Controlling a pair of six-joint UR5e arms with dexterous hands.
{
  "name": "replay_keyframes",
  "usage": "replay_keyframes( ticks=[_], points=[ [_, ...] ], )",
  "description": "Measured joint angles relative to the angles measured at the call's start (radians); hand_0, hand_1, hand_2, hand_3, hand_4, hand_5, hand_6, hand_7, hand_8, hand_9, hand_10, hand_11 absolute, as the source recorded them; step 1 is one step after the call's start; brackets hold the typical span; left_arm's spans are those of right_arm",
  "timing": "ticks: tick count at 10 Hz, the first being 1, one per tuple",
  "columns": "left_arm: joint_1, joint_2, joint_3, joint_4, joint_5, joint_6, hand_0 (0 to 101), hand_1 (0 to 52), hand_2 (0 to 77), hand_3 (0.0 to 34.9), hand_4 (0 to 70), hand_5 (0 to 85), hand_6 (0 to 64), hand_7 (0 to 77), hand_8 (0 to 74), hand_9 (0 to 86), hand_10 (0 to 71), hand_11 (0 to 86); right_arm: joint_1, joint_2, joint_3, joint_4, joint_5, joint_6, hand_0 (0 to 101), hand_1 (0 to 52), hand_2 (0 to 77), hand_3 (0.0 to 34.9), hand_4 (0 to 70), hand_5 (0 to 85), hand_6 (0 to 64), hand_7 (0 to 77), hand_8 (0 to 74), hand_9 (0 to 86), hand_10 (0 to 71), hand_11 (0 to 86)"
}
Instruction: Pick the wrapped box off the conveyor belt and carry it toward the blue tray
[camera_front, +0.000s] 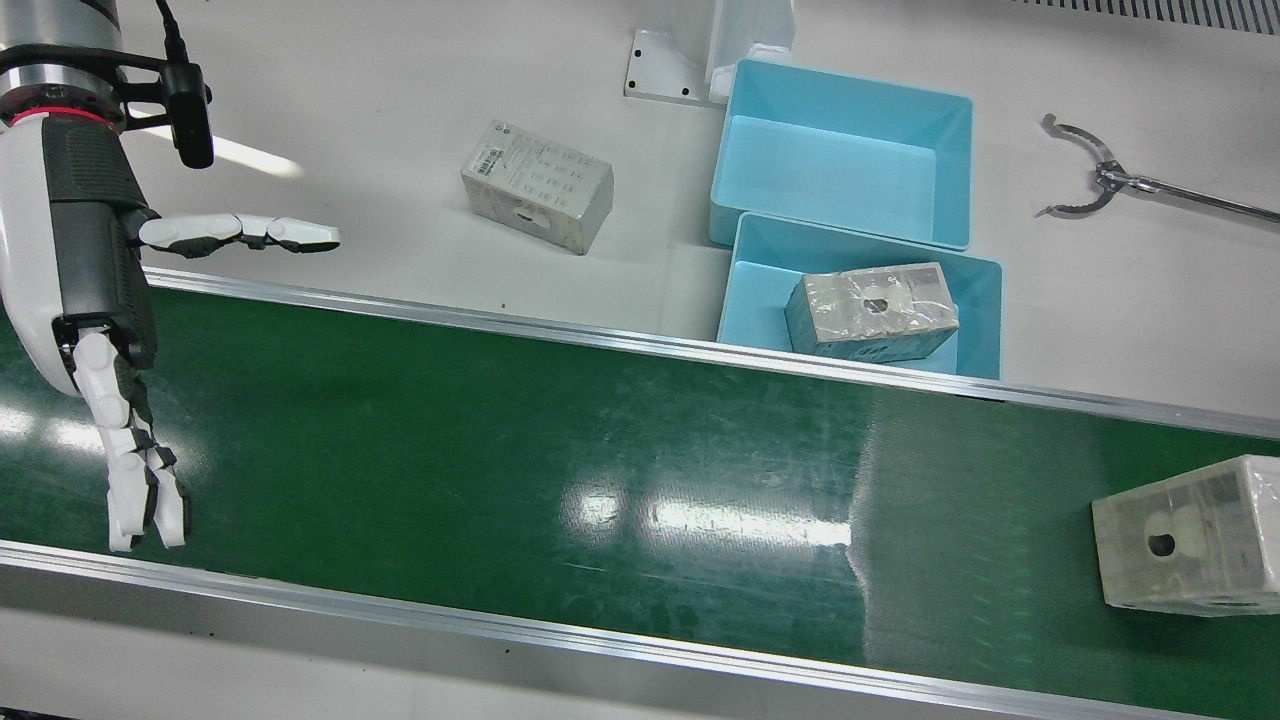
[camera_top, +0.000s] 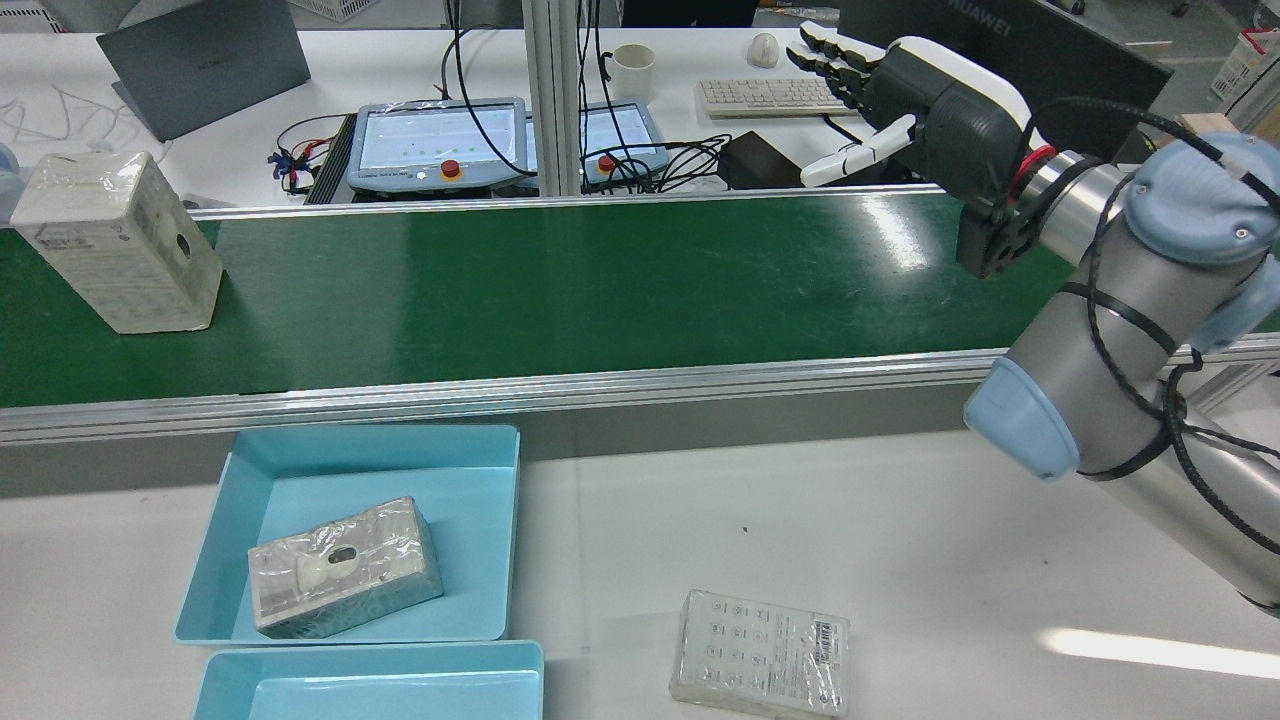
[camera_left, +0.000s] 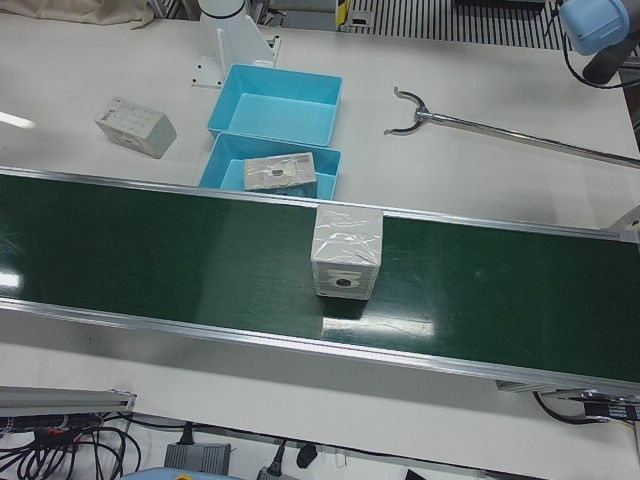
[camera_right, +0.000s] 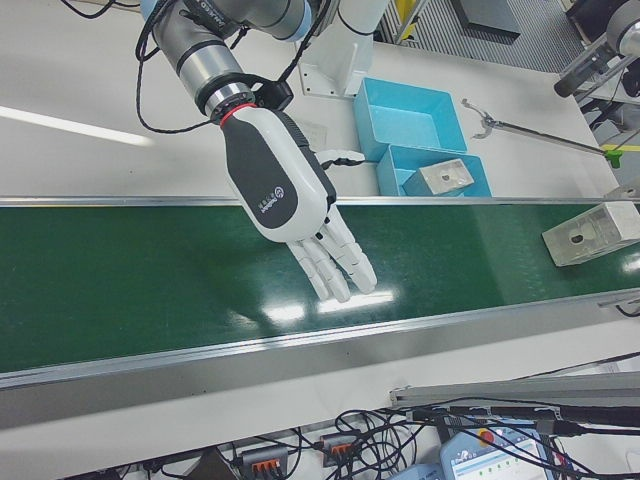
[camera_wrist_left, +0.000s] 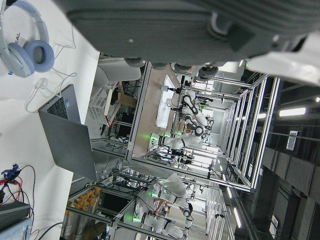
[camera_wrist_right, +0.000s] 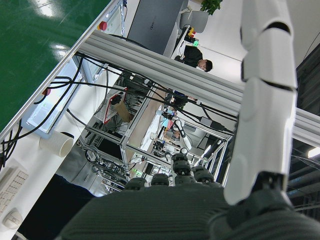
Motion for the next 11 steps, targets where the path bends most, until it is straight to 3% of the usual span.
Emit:
replay_keyframes(
  ticks=[3, 4, 6, 7, 9, 11],
  points=[
    [0.000, 0.000, 0.000, 0.000, 0.000, 0.000, 0, 0.0, 0.5, 0.0, 0.0, 1.1, 0.0, 0.0, 0.0, 0.0, 0.5, 0.0, 0.029, -0.001, 0.001, 0.000, 0.000, 0.019, 46, 13.6, 13.1, 0.0, 0.0, 0.5, 0.0, 0.0, 0.0, 1.6, 0.0, 1.6],
    [0.000, 0.000, 0.000, 0.000, 0.000, 0.000, 0, 0.0, 0.5, 0.0, 0.0, 1.1, 0.0, 0.0, 0.0, 0.0, 0.5, 0.0, 0.037, -0.001, 0.003, 0.000, 0.000, 0.028, 46, 13.6, 13.1, 2.5, 0.0, 0.5, 0.0, 0.0, 0.0, 1.6, 0.0, 1.6],
    [0.000, 0.000, 0.000, 0.000, 0.000, 0.000, 0, 0.0, 0.5, 0.0, 0.0, 1.1, 0.0, 0.0, 0.0, 0.0, 0.5, 0.0, 0.044, -0.013, 0.012, 0.000, 0.000, 0.037, 44, 13.6, 13.1, 3.3, 0.0, 0.5, 0.0, 0.0, 0.0, 1.6, 0.0, 1.6],
    [0.000, 0.000, 0.000, 0.000, 0.000, 0.000, 0, 0.0, 0.5, 0.0, 0.0, 1.1, 0.0, 0.0, 0.0, 0.0, 0.5, 0.0, 0.044, -0.017, 0.016, 0.000, 0.000, 0.039, 44, 10.4, 11.4, 3.3, 0.0, 0.5, 0.0, 0.0, 0.0, 1.6, 0.0, 1.6],
    [0.000, 0.000, 0.000, 0.000, 0.000, 0.000, 0, 0.0, 0.5, 0.0, 0.0, 1.1, 0.0, 0.0, 0.0, 0.0, 0.0, 0.0, 0.040, -0.021, 0.019, 0.001, 0.000, 0.040, 43, 11.5, 11.4, 3.2, 0.0, 0.0, 0.0, 0.0, 1.1, 1.6, 0.0, 1.6],
    [0.000, 0.000, 0.000, 0.000, 0.000, 0.000, 0, 0.0, 1.1, 0.0, 0.0, 1.1, 0.0, 0.0, 0.0, 0.0, 0.5, 0.0, 0.035, -0.022, 0.020, 0.001, 0.000, 0.040, 42, 9.3, 10.4, 3.2, 0.0, 0.5, 0.0, 0.0, 1.1, 1.6, 0.0, 1.6]
  ],
)
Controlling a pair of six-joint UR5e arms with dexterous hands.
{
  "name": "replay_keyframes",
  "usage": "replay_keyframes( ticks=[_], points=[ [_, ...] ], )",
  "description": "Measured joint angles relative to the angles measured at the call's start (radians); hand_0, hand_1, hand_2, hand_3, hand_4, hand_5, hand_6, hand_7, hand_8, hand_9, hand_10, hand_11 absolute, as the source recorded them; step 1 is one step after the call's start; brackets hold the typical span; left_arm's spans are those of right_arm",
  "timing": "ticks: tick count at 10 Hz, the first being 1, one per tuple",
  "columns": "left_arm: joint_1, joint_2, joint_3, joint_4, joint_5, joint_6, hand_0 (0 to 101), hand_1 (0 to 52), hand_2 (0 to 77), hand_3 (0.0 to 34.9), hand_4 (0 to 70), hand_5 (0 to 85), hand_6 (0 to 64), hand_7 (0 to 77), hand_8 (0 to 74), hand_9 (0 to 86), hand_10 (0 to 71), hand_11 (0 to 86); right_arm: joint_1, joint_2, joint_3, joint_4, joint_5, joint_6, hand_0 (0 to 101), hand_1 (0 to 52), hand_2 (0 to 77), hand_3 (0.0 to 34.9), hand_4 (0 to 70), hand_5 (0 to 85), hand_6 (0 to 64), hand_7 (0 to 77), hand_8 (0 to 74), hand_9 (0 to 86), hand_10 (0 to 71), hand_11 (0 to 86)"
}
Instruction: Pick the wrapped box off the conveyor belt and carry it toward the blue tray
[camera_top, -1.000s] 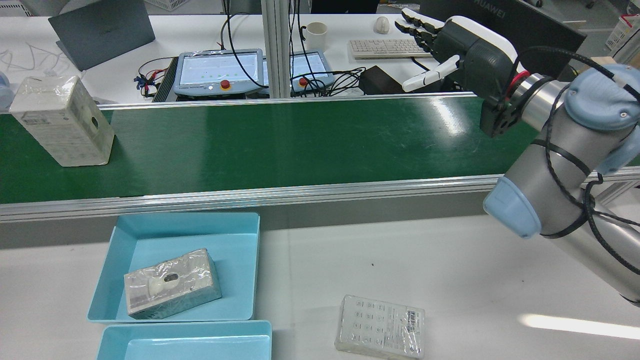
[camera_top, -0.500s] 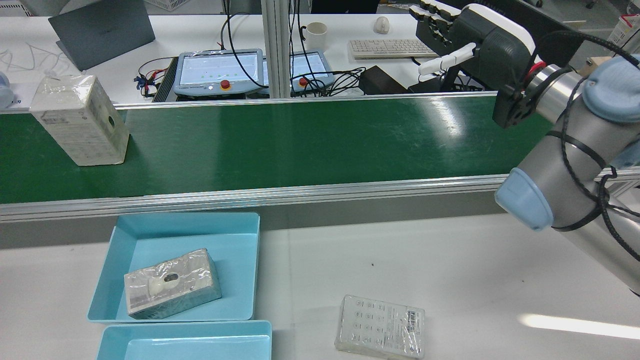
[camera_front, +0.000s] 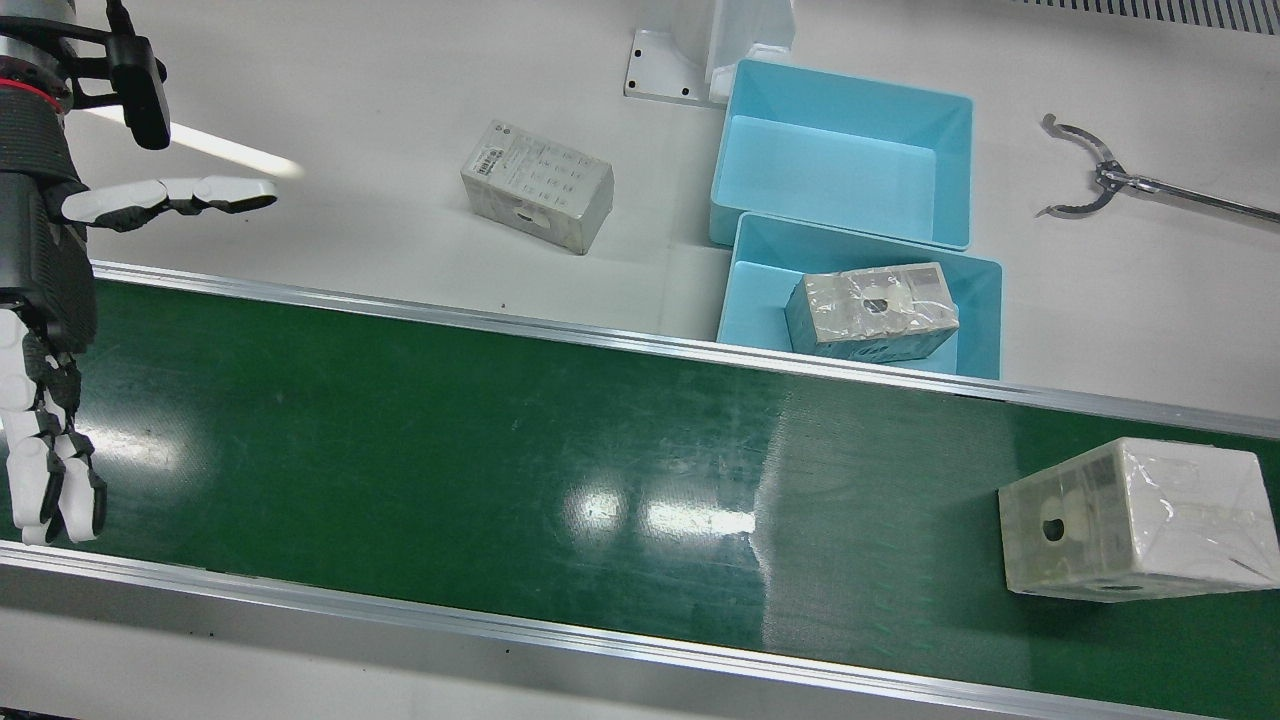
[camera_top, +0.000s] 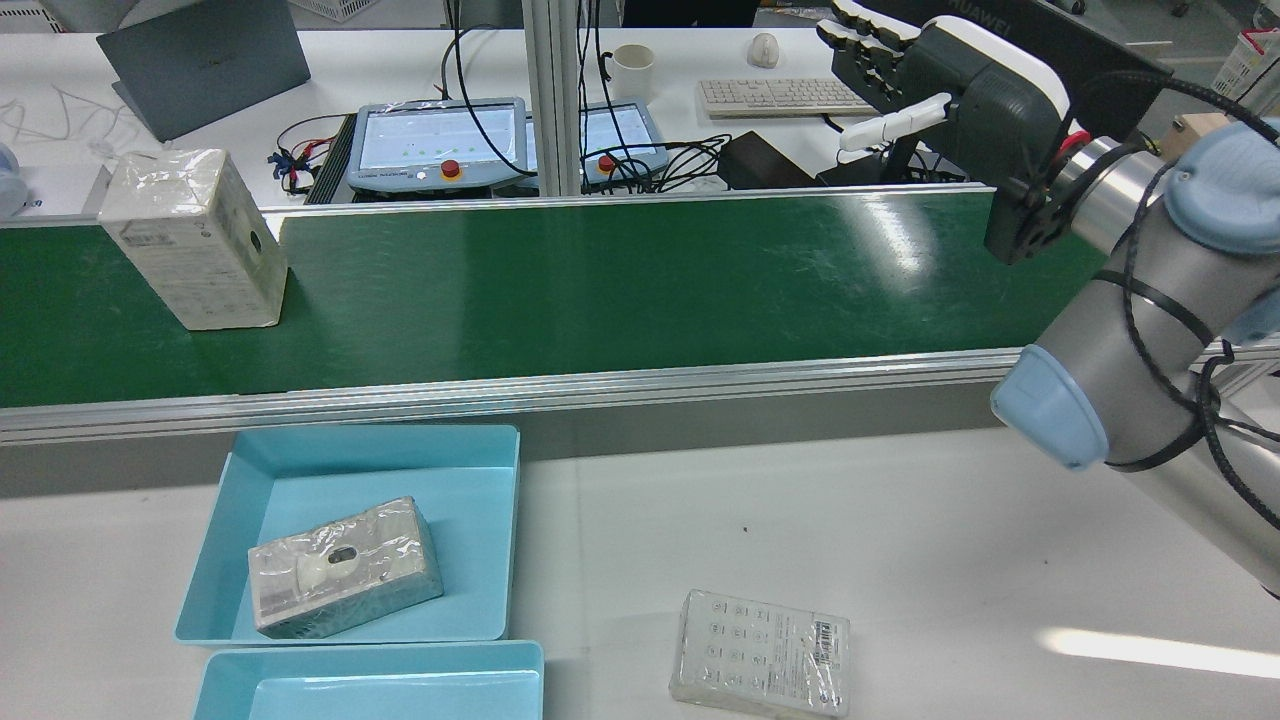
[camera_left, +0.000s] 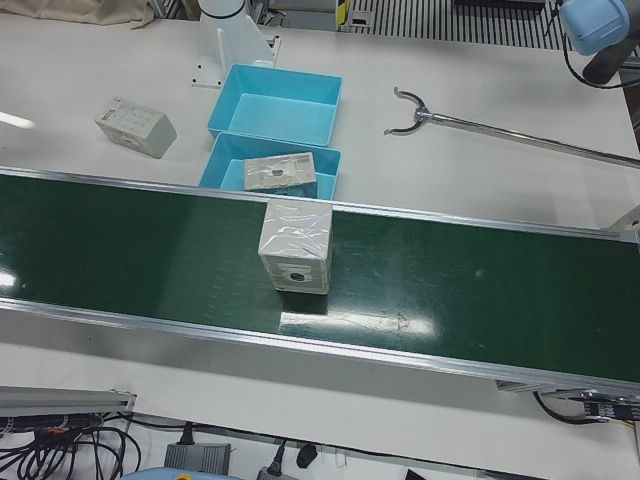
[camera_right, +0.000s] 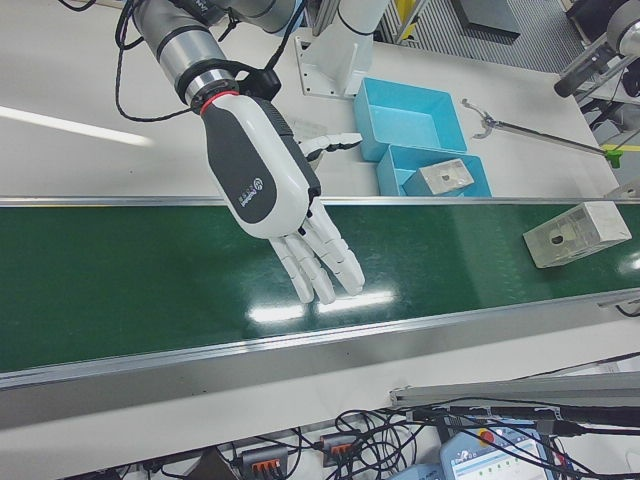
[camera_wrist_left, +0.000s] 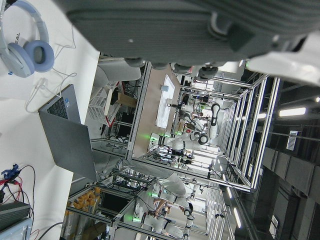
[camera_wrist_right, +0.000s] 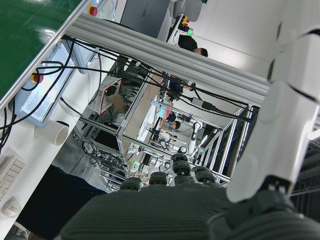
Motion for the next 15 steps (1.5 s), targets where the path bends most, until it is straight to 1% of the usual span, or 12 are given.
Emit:
replay_keyframes(
  ticks=[1, 2, 3, 7, 11, 15],
  points=[
    [0.000, 0.000, 0.000, 0.000, 0.000, 0.000, 0, 0.0, 1.1, 0.0, 0.0, 1.1, 0.0, 0.0, 0.0, 0.0, 0.0, 0.0, -0.001, 0.000, 0.002, 0.000, 0.000, 0.000, 42, 9.3, 10.4, 3.2, 0.0, 0.5, 0.0, 0.0, 1.1, 1.6, 0.0, 1.6],
    [0.000, 0.000, 0.000, 0.000, 0.000, 0.000, 0, 0.0, 0.5, 0.0, 0.0, 1.1, 0.0, 0.0, 0.0, 0.0, 0.5, 0.0, 0.000, 0.000, 0.004, 0.000, 0.000, 0.000, 42, 10.4, 8.7, 3.1, 0.0, 0.5, 0.0, 0.0, 1.1, 1.6, 0.0, 1.6],
    [0.000, 0.000, 0.000, 0.000, 0.000, 0.000, 0, 0.0, 1.1, 0.0, 0.0, 1.1, 0.0, 0.5, 0.0, 0.0, 0.5, 0.0, -0.001, 0.001, 0.005, 0.000, 0.000, 0.001, 41, 9.3, 9.3, 3.7, 0.0, 0.5, 0.0, 0.0, 1.1, 1.6, 0.0, 1.6],
    [0.000, 0.000, 0.000, 0.000, 0.000, 0.000, 0, 0.0, 0.5, 0.0, 0.0, 1.1, 0.0, 0.0, 0.0, 0.0, 0.5, 0.0, -0.010, -0.001, 0.004, 0.000, 0.000, 0.000, 41, 9.3, 9.3, 3.7, 0.0, 0.0, 0.0, 0.0, 1.1, 1.6, 0.0, 1.6],
    [0.000, 0.000, 0.000, 0.000, 0.000, 0.000, 0, 0.0, 0.5, 0.0, 0.0, 1.1, 0.0, 0.0, 0.0, 0.0, 0.5, 0.0, -0.038, 0.007, -0.009, 0.001, 0.000, -0.003, 41, 10.4, 10.4, 3.7, 0.0, 0.5, 0.0, 0.0, 1.1, 1.6, 0.0, 1.6],
    [0.000, 0.000, 0.000, 0.000, 0.000, 0.000, 0, 0.0, 0.5, 0.0, 0.0, 1.1, 0.0, 0.0, 0.0, 0.0, 0.0, 0.0, -0.061, 0.019, -0.027, 0.011, 0.026, -0.002, 41, 9.8, 10.4, 3.7, 0.0, 0.0, 0.0, 0.0, 1.1, 1.6, 0.0, 1.6]
  ],
)
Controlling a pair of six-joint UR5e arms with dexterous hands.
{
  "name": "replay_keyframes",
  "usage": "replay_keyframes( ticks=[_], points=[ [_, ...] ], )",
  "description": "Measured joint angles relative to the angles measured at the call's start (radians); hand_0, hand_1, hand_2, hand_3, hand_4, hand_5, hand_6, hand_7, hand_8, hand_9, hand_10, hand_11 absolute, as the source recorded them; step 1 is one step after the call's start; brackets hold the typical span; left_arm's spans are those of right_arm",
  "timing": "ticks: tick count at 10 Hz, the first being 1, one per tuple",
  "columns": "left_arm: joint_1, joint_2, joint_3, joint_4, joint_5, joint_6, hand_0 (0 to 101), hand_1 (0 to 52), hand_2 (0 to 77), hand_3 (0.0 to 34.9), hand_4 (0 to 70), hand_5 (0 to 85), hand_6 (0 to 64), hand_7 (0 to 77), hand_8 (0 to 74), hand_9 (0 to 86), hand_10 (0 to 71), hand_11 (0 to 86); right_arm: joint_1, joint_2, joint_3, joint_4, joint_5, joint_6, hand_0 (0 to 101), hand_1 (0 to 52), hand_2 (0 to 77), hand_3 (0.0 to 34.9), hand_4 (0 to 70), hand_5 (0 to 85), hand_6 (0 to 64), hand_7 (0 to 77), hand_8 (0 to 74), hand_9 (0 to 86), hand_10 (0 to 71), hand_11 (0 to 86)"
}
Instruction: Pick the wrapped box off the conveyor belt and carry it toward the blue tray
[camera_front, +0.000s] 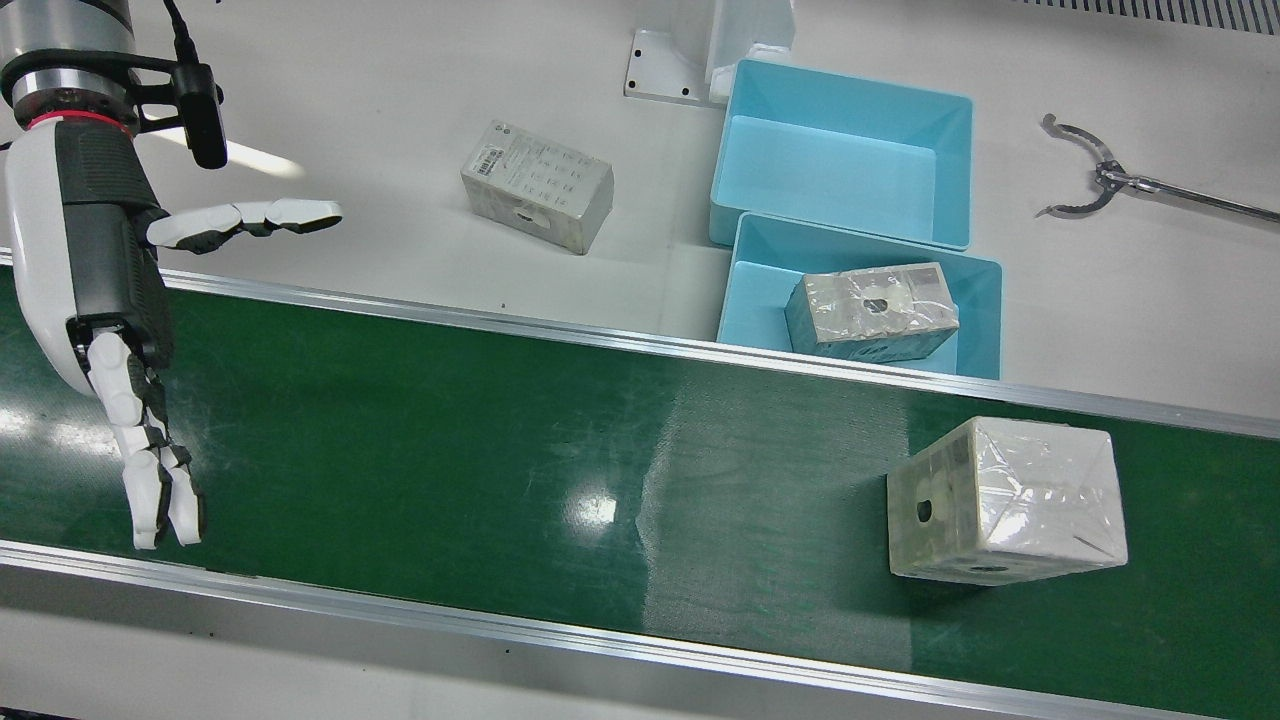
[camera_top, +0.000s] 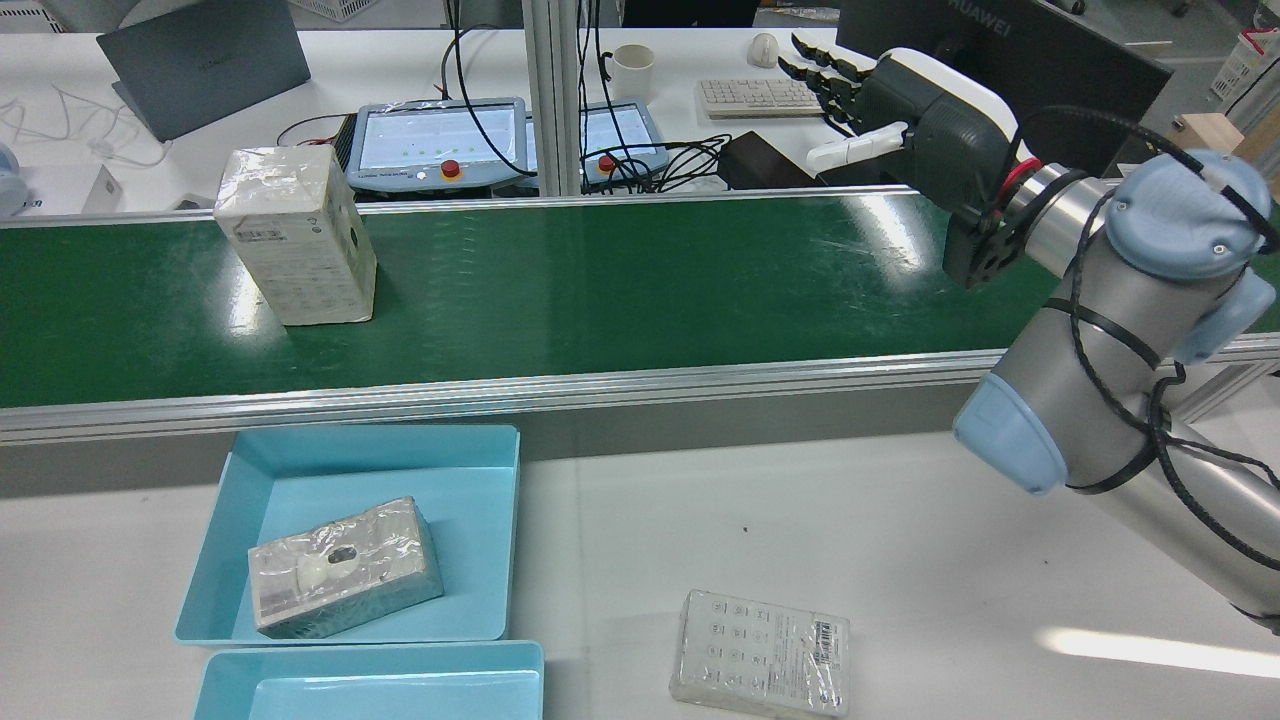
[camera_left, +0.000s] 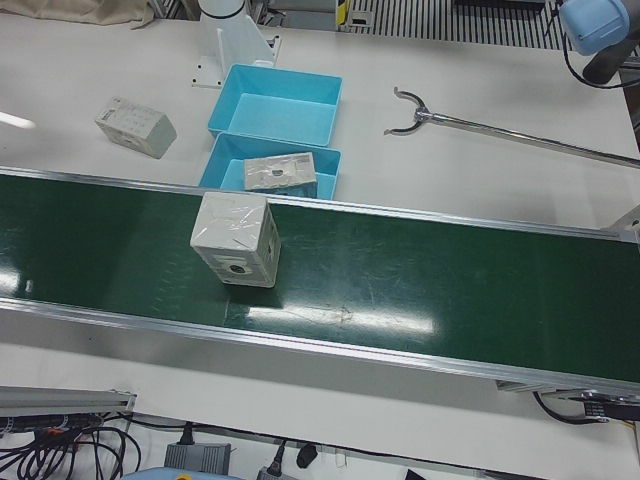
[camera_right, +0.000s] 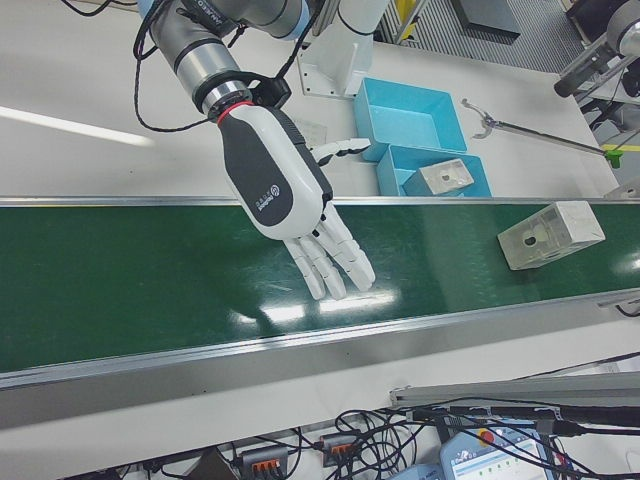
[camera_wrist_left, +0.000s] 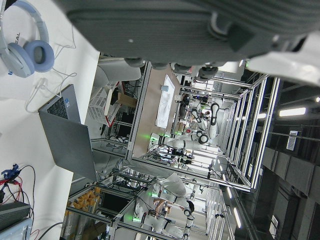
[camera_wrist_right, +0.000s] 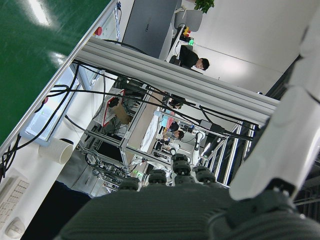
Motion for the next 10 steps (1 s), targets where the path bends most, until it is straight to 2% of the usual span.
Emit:
replay_keyframes(
  ticks=[1, 4, 5, 10],
  points=[
    [0.000, 0.000, 0.000, 0.000, 0.000, 0.000, 0, 0.0, 1.1, 0.0, 0.0, 1.1, 0.0, 0.5, 0.0, 0.0, 0.0, 0.0, -0.001, 0.000, 0.003, 0.000, 0.002, 0.001, 39, 6.5, 7.6, 3.8, 0.0, 0.0, 0.0, 0.0, 2.7, 1.6, 0.0, 1.6],
    [0.000, 0.000, 0.000, 0.000, 0.000, 0.000, 0, 0.0, 0.5, 0.0, 0.0, 1.1, 0.0, 0.0, 0.0, 0.0, 0.0, 0.0, -0.002, -0.003, 0.006, 0.000, 0.003, 0.001, 37, 7.6, 7.1, 3.2, 0.0, 0.5, 0.0, 0.0, 2.7, 2.2, 0.0, 1.6],
    [0.000, 0.000, 0.000, 0.000, 0.000, 0.000, 0, 0.0, 0.5, 0.0, 0.0, 1.1, 0.0, 0.0, 0.0, 0.0, 0.0, 0.0, -0.007, -0.002, 0.001, 0.000, 0.004, 0.000, 38, 7.6, 7.1, 1.4, 0.0, 0.5, 0.0, 0.0, 1.1, 2.7, 0.0, 1.6],
    [0.000, 0.000, 0.000, 0.000, 0.000, 0.000, 0, 0.0, 0.5, 0.0, 0.0, 1.1, 0.0, 0.0, 0.0, 0.0, 0.0, 0.0, -0.083, 0.003, -0.019, 0.001, 0.071, -0.009, 39, 8.7, 8.7, 1.5, 0.0, 0.5, 0.0, 0.0, 1.6, 2.7, 0.0, 1.6]
  ],
)
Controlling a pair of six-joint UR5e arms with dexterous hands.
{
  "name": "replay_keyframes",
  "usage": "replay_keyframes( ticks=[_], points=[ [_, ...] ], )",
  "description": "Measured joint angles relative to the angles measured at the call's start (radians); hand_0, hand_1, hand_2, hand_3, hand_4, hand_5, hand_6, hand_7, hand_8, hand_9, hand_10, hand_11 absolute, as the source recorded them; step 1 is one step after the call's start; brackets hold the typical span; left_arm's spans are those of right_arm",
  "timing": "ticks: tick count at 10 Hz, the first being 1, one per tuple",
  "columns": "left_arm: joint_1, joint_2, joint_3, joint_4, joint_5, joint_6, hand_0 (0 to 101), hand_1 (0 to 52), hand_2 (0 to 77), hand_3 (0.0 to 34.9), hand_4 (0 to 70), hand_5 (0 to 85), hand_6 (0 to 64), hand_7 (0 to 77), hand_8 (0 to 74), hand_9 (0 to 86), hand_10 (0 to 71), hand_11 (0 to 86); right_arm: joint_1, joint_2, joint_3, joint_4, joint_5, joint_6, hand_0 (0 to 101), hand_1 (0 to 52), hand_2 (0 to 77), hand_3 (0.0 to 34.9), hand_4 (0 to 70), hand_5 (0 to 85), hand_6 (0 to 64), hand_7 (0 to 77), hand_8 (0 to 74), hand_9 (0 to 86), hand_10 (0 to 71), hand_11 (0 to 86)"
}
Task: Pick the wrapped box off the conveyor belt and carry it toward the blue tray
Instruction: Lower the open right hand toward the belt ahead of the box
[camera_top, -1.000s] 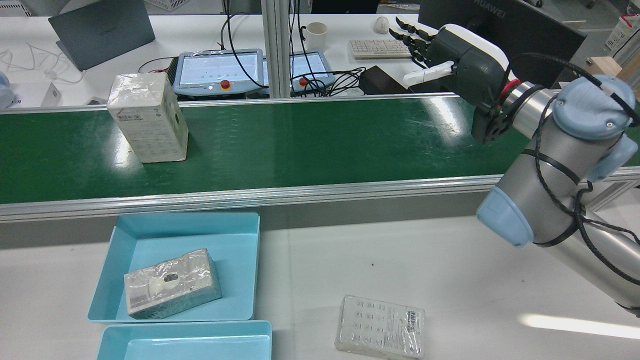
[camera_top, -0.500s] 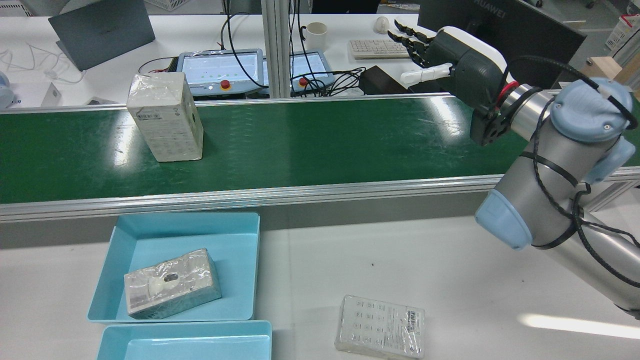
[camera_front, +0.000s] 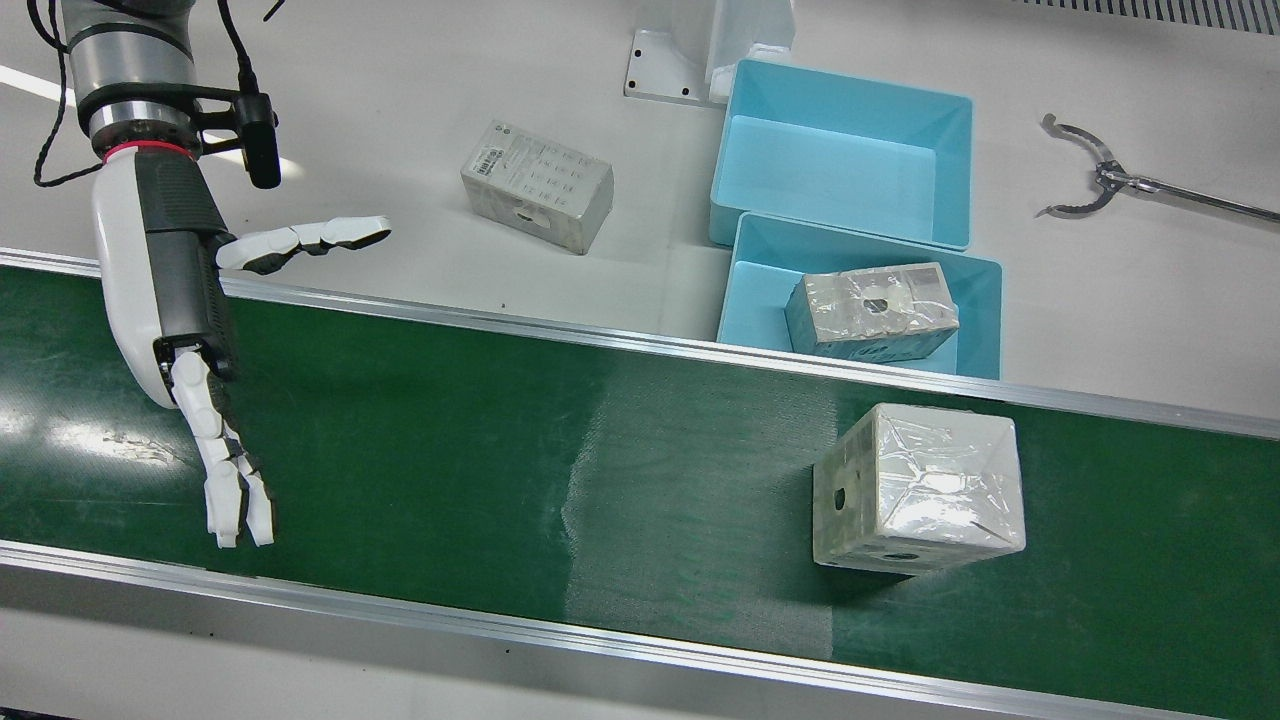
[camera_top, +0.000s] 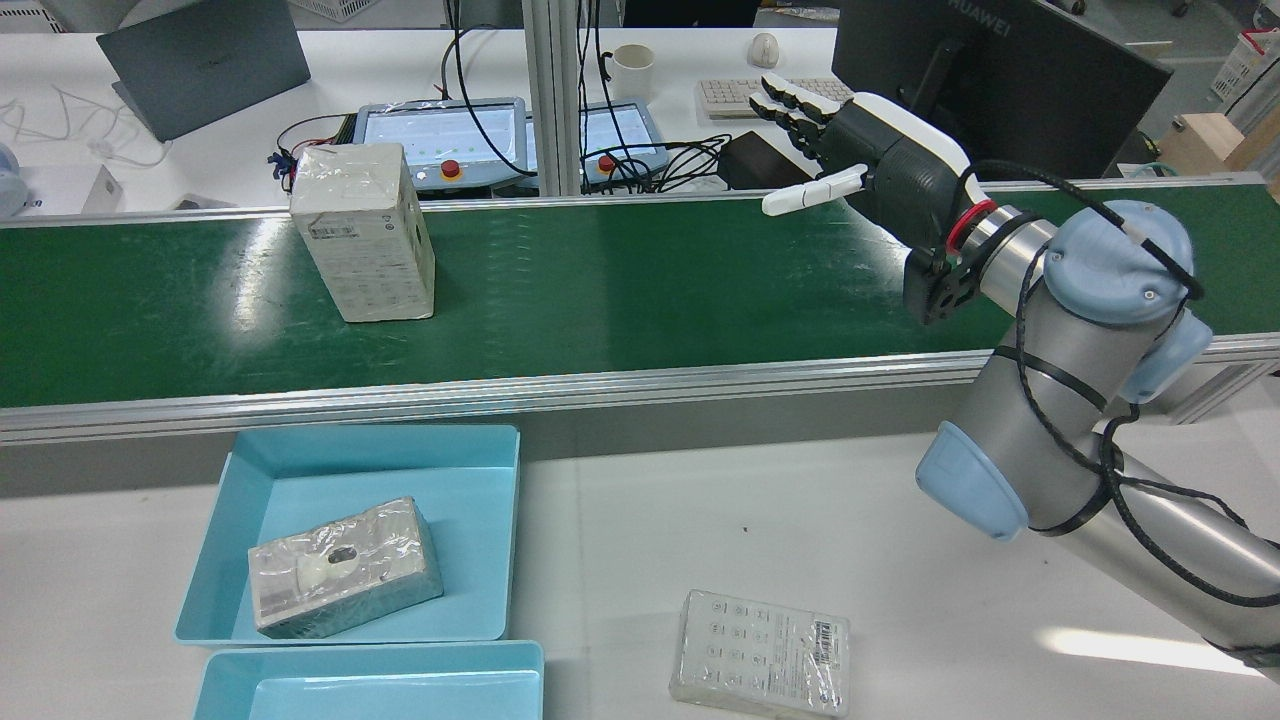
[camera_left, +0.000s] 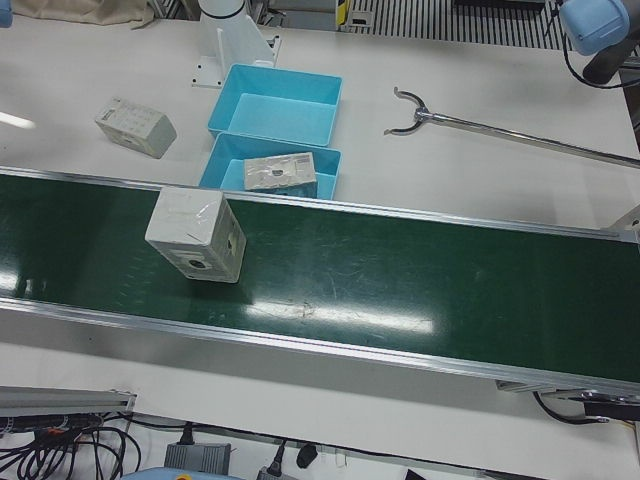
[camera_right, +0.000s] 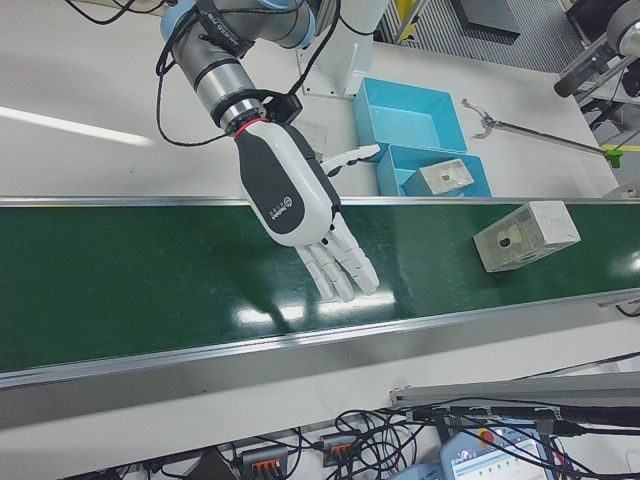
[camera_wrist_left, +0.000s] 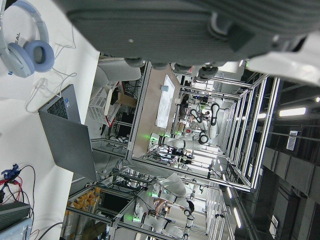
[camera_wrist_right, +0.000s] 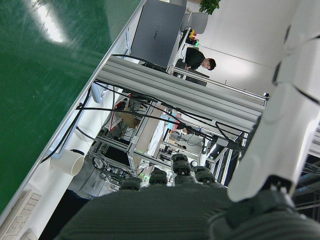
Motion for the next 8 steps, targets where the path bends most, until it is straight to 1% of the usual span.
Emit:
replay_keyframes(
  ticks=[1, 2, 3, 4, 5, 6, 7, 8],
  points=[
    [0.000, 0.000, 0.000, 0.000, 0.000, 0.000, 0, 0.0, 1.1, 0.0, 0.0, 1.1, 0.0, 0.5, 0.0, 0.0, 0.0, 0.0, -0.005, 0.000, -0.001, 0.001, 0.005, -0.001, 40, 9.3, 8.7, 1.5, 0.0, 0.5, 0.0, 0.0, 1.6, 2.7, 0.0, 1.6],
    [0.000, 0.000, 0.000, 0.000, 0.000, 0.000, 0, 0.0, 0.5, 0.0, 0.0, 1.1, 0.0, 0.0, 0.0, 0.0, 0.0, 0.0, -0.008, 0.000, -0.002, 0.008, 0.008, -0.001, 41, 12.0, 9.3, 1.4, 0.0, 0.5, 0.0, 0.0, 1.6, 2.2, 0.0, 1.6],
    [0.000, 0.000, 0.000, 0.000, 0.000, 0.000, 0, 0.0, 1.1, 0.0, 0.0, 1.1, 0.0, 0.0, 0.0, 0.0, 0.0, 0.0, -0.011, 0.000, -0.004, 0.017, 0.011, -0.001, 42, 10.9, 9.8, 0.4, 0.0, 0.0, 0.0, 0.0, 2.2, 1.6, 0.0, 1.6],
    [0.000, 0.000, 0.000, 0.000, 0.000, 0.000, 0, 0.0, 1.1, 0.0, 0.0, 1.1, 0.0, 0.0, 0.0, 0.0, 0.0, 0.0, -0.014, 0.000, -0.004, 0.022, 0.015, -0.001, 42, 10.9, 9.8, 0.4, 0.0, 0.0, 0.0, 0.0, 2.2, 1.6, 0.0, 1.6],
    [0.000, 0.000, 0.000, 0.000, 0.000, 0.000, 0, 0.0, 0.5, 0.0, 0.0, 1.1, 0.0, 0.0, 0.0, 0.0, 0.5, 0.0, -0.017, 0.000, -0.005, 0.025, 0.018, -0.001, 44, 12.5, 9.8, 0.2, 0.0, 0.5, 0.0, 0.0, 0.0, 1.6, 0.0, 1.6],
    [0.000, 0.000, 0.000, 0.000, 0.000, 0.000, 0, 0.0, 0.5, 0.0, 0.0, 1.1, 0.0, 0.5, 0.0, 0.0, 0.0, 0.0, -0.019, 0.000, -0.006, 0.026, 0.020, -0.001, 46, 14.2, 8.2, 2.3, 0.0, 0.5, 0.0, 0.0, 0.0, 1.6, 1.6, 1.1],
    [0.000, 0.000, 0.000, 0.000, 0.000, 0.000, 0, 0.0, 1.1, 0.0, 0.0, 1.1, 0.0, 0.0, 0.0, 0.0, 0.5, 0.0, -0.020, 0.000, -0.011, 0.026, 0.020, -0.001, 46, 14.2, 8.2, 2.3, 0.0, 0.5, 0.0, 0.0, 0.0, 1.6, 1.6, 1.1],
    [0.000, 0.000, 0.000, 0.000, 0.000, 0.000, 0, 0.0, 1.1, 0.0, 0.0, 1.1, 0.0, 0.0, 0.0, 0.0, 0.0, 0.0, -0.021, 0.002, -0.020, 0.027, 0.022, 0.000, 46, 14.2, 7.6, 0.7, 0.0, 0.5, 0.0, 0.0, 0.0, 1.6, 1.6, 7.1]
  ],
)
